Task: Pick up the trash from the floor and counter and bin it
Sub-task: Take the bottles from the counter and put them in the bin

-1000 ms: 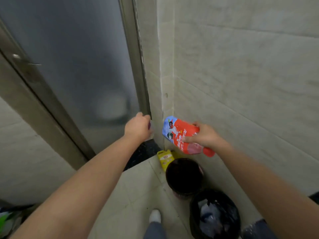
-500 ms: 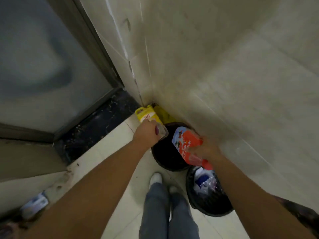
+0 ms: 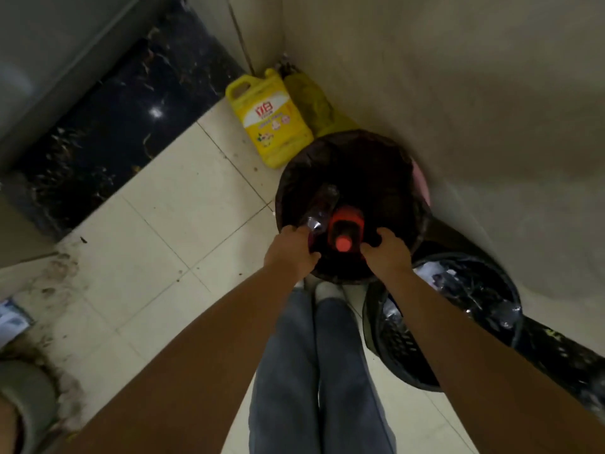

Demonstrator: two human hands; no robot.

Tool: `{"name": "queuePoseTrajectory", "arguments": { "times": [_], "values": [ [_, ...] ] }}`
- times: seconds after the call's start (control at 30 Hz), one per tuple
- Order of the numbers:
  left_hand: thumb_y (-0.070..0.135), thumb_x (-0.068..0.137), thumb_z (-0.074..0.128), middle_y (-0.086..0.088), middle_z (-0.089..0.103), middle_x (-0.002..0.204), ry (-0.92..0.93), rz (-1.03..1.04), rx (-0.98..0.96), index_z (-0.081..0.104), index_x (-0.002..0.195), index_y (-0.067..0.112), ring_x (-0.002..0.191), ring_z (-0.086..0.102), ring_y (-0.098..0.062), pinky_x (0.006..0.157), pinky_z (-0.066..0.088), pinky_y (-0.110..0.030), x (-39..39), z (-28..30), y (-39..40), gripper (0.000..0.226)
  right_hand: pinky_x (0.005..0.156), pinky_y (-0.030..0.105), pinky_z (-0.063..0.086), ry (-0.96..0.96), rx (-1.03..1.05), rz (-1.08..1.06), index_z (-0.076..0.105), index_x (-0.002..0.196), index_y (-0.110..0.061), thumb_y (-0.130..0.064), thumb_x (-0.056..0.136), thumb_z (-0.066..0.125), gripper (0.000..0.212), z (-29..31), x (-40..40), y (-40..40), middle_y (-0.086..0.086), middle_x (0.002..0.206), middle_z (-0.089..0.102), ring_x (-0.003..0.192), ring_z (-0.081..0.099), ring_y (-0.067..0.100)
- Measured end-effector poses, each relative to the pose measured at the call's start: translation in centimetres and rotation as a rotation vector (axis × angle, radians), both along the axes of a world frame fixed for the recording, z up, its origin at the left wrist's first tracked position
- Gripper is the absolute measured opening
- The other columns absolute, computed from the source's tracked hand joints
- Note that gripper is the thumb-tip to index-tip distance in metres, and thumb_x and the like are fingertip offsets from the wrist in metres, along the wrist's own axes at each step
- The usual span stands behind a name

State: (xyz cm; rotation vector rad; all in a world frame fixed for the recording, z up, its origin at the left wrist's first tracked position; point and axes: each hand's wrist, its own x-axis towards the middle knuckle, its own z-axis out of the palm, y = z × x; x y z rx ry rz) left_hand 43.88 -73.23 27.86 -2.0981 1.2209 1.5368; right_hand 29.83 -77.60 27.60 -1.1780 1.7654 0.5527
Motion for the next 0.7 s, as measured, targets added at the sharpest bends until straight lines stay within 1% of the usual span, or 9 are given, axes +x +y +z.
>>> {"name": "queuePoseTrajectory", "arguments": {
  "times": [0.1, 0.2, 0.27, 0.33, 0.4, 0.43, 0.53, 0.6, 0.7],
  "values": [
    [0.032, 0.099, 0.039, -0.015, 0.05, 0.134, -0.146, -0.047, -0.032, 0.044, 0.134, 0.009, 0.124, 0.047, -0.03, 0.1, 0.044, -0.041, 0.7, 1.9, 1.3, 0.042, 0.095, 0.037, 0.045, -0.001, 0.026, 0.156, 0.038, 0.138, 0.0, -0.012, 0.093, 0.049, 0.048, 1.7, 0.3, 0.9, 0.026, 0.135, 0.048, 0.118, 0.052, 0.04],
    [0.034, 0.102, 0.028, -0.013, 0.038, 0.148, -0.33, -0.049, -0.109, 0.033, 0.143, 0.012, 0.139, 0.031, -0.029, 0.111, 0.032, -0.04, 2.9, 6.2, 1.8, 0.047, 0.105, 0.04, 0.041, -0.096, -0.059, 0.352, 0.04, 0.14, -0.008, -0.013, 0.092, 0.048, 0.049, 6.0, 2.6, 0.6, 0.019, 0.145, 0.04, 0.129, 0.044, 0.036],
    [0.034, 0.103, 0.027, -0.011, 0.023, 0.157, -0.41, -0.018, -0.158, 0.023, 0.148, 0.014, 0.147, 0.015, -0.029, 0.118, 0.021, -0.041, 4.9, 10.1, 1.7, 0.05, 0.11, 0.043, 0.038, -0.159, -0.171, 0.535, 0.037, 0.142, -0.011, -0.017, 0.094, 0.045, 0.049, 10.0, 5.2, -0.3, 0.015, 0.152, 0.032, 0.136, 0.037, 0.033],
    [0.034, 0.103, 0.026, -0.009, 0.012, 0.161, -0.49, 0.022, -0.215, 0.016, 0.15, 0.015, 0.149, 0.004, -0.028, 0.121, 0.014, -0.041, 7.1, 14.8, 1.8, 0.052, 0.11, 0.044, 0.038, -0.172, -0.313, 0.729, 0.032, 0.144, -0.012, -0.021, 0.095, 0.043, 0.051, 14.7, 8.3, -1.0, 0.014, 0.155, 0.026, 0.137, 0.033, 0.035],
    [0.036, 0.103, 0.025, -0.007, 0.005, 0.162, -0.572, 0.059, -0.275, 0.011, 0.151, 0.017, 0.15, -0.002, -0.027, 0.122, 0.009, -0.041, 9.0, 19.8, 2.4, 0.054, 0.106, 0.05, 0.042, -0.192, -0.555, 0.89, 0.04, 0.14, -0.008, -0.026, 0.092, 0.042, 0.052, 19.2, 11.3, -1.4, 0.019, 0.15, 0.035, 0.134, 0.039, 0.04],
    [0.036, 0.103, 0.025, -0.006, 0.003, 0.162, -0.616, 0.082, -0.306, 0.01, 0.152, 0.017, 0.15, -0.004, -0.026, 0.123, 0.007, -0.041, 10.0, 22.7, 3.1, 0.055, 0.107, 0.053, 0.039, -0.221, -0.646, 0.945, 0.041, 0.14, -0.008, -0.029, 0.091, 0.04, 0.053, 22.1, 12.9, -1.2, 0.021, 0.15, 0.036, 0.135, 0.037, 0.041],
    [0.034, 0.103, 0.026, -0.002, 0.0, 0.162, -0.719, 0.191, -0.368, 0.01, 0.152, 0.019, 0.15, -0.006, -0.025, 0.123, 0.006, -0.041, 12.9, 30.8, 6.5, 0.054, 0.119, 0.049, 0.013, -0.27, -0.642, 1.164, 0.018, 0.15, -0.017, -0.036, 0.098, 0.035, 0.058, 30.0, 17.4, 0.3, 0.01, 0.161, 0.008, 0.147, 0.009, 0.034],
    [0.034, 0.103, 0.027, -0.001, 0.002, 0.162, -0.797, 0.293, -0.376, 0.012, 0.152, 0.019, 0.15, -0.004, -0.025, 0.122, 0.007, -0.041, 14.4, 36.0, 10.1, 0.053, 0.12, 0.048, 0.01, -0.315, -0.722, 1.283, 0.013, 0.15, -0.018, -0.039, 0.099, 0.031, 0.059, 35.2, 20.2, 2.0, 0.009, 0.161, 0.003, 0.148, 0.004, 0.033],
    [0.032, 0.102, 0.028, -0.001, 0.004, 0.162, -0.915, 0.441, -0.382, 0.015, 0.151, 0.018, 0.15, -0.002, -0.025, 0.122, 0.01, -0.041, 16.1, 43.1, 16.6, 0.052, 0.12, 0.048, 0.01, -0.433, -0.821, 1.417, 0.017, 0.15, -0.017, -0.039, 0.099, 0.031, 0.058, 42.0, 24.0, 6.5, 0.01, 0.161, 0.007, 0.148, 0.006, 0.032]
  ]
}}
